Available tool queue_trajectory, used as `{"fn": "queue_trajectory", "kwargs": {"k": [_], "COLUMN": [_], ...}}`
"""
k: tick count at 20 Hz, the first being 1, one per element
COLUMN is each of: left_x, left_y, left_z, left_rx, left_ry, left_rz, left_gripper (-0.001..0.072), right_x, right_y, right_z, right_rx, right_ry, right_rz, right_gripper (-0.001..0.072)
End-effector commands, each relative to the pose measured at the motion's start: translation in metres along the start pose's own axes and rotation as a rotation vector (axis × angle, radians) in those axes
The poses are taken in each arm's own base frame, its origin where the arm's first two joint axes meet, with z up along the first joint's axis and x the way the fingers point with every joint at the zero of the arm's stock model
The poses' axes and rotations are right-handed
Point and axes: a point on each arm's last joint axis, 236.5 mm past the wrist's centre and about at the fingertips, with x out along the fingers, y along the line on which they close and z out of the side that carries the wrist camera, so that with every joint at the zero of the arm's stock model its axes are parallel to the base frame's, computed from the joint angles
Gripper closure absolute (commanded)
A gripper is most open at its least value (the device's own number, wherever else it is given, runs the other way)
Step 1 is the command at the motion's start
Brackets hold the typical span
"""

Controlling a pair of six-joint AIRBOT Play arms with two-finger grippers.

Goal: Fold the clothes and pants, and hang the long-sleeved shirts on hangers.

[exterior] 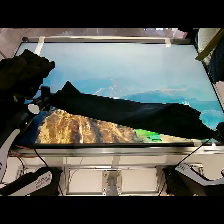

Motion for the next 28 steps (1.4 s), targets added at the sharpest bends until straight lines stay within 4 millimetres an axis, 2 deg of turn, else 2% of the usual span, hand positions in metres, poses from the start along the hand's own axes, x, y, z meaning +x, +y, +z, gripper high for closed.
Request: {"fn": "queue_trajectory", "kwargs": {"k": [1, 2, 3, 4, 6, 8, 11, 13, 16, 19, 21, 24, 26, 28], "left_x": [-0.032, -0.045, -0.057, -0.067, -0.081, -0.087, -0.087, -0.087, -0.087, -0.087, -0.087, -0.087, -0.087, -0.087], "left_y": [-0.047, -0.050, -0.047, -0.041, -0.022, -0.010, -0.012, -0.012, -0.012, -0.011, -0.011, -0.011, -0.011, -0.011], "left_z": [0.024, 0.026, 0.027, 0.027, 0.025, 0.024, 0.026, 0.026, 0.028, 0.030, 0.030, 0.029, 0.029, 0.029], "left_rx": [0.247, 0.284, 0.330, 0.378, 0.449, 0.476, 0.478, 0.479, 0.498, 0.510, 0.510, 0.507, 0.507, 0.507], "left_ry": [-0.065, -0.063, -0.057, -0.045, -0.014, 0.003, -0.004, -0.004, -0.012, -0.017, -0.017, -0.016, -0.016, -0.015], "left_rz": [-0.083, -0.076, -0.049, -0.011, 0.083, 0.135, 0.126, 0.126, 0.132, 0.137, 0.137, 0.136, 0.136, 0.137], "left_gripper": [0.0692, 0.0692, 0.0692, 0.0692, 0.0692, 0.0692, 0.0692, 0.0692, 0.0692, 0.0692, 0.0692, 0.0692, 0.0692, 0.0692], "right_x": [-0.012, -0.014, -0.015, -0.016, -0.020, -0.025, -0.018, 0.007, 0.057, 0.096, 0.112, 0.121, 0.121, 0.119], "right_y": [-0.002, -0.001, -0.001, -0.001, -0.003, -0.001, 0.028, 0.048, 0.091, 0.110, 0.116, 0.122, 0.123, 0.126], "right_z": [0.008, 0.008, 0.008, 0.009, 0.019, 0.039, 0.072, 0.082, 0.096, 0.108, 0.112, 0.110, 0.102, 0.086], "right_rx": [-0.036, -0.040, -0.041, -0.040, -0.026, 0.023, 0.021, -0.034, -0.123, -0.175, -0.194, -0.230, -0.244, -0.279], "right_ry": [-0.047, -0.044, -0.044, -0.046, -0.085, -0.169, -0.269, -0.239, -0.193, -0.132, -0.074, -0.013, 0.016, 0.081], "right_rz": [-0.032, -0.033, -0.032, -0.031, -0.044, -0.040, 0.057, 0.074, 0.123, 0.126, 0.139, 0.162, 0.171, 0.192], "right_gripper": [0.0668, 0.0571, 0.0305, 0.0142, 0.0146, 0.0146, 0.0146, 0.0147, 0.0152, 0.0153, 0.0152, 0.0159, 0.0303, 0.0319]}}
